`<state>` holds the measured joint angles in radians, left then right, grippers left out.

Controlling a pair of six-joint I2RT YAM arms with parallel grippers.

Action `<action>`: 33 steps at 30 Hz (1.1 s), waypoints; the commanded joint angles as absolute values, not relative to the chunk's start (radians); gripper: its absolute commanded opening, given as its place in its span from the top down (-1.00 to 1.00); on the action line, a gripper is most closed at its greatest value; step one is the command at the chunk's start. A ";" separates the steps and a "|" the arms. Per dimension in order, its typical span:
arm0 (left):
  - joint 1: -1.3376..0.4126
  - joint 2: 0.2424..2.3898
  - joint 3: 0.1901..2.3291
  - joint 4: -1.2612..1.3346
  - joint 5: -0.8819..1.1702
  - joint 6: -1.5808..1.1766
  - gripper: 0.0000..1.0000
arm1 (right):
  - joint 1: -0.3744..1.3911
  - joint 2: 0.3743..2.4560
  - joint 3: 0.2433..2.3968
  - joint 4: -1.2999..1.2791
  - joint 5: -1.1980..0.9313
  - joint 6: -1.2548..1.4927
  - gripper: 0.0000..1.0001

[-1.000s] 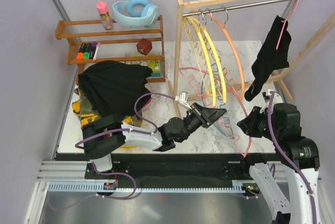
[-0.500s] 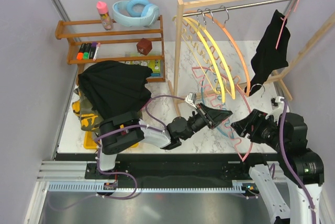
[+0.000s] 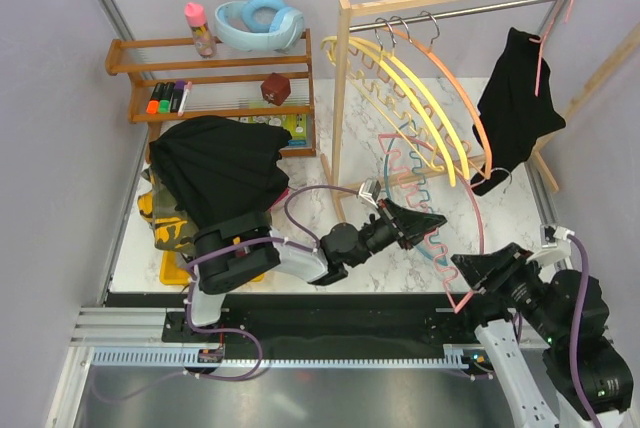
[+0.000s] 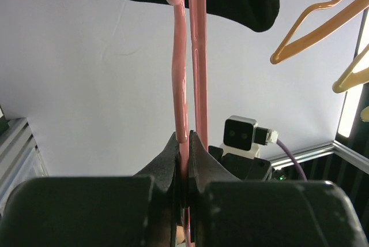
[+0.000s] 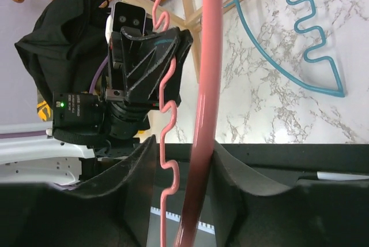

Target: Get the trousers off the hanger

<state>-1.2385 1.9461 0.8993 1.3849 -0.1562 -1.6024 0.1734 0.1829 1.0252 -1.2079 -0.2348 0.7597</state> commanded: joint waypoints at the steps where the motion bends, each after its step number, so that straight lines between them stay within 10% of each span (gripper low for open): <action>1: -1.203 1.976 0.942 1.661 -0.242 -1.589 0.96 | 0.212 0.120 1.019 -1.154 -0.229 0.884 0.32; 4: -1.204 1.977 0.948 1.654 -0.198 -1.614 0.96 | 0.227 0.135 1.011 -1.117 -0.187 0.864 1.00; 6: -1.203 1.988 0.942 1.649 -0.161 -1.646 0.96 | 0.229 0.166 1.026 -1.091 -0.167 0.792 1.00; 15: -1.189 1.833 0.784 1.380 -0.037 -1.671 -0.75 | 0.230 0.368 1.195 -1.170 0.052 0.549 1.00; 33: -1.101 1.235 0.730 0.486 0.179 -1.206 -0.70 | 0.227 0.827 1.315 -0.959 0.230 0.266 1.00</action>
<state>-1.1011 1.3190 0.7177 0.6193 0.1619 -1.3533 0.2272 0.7822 1.2510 -1.1351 0.1528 0.3470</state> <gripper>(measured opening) 0.861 0.158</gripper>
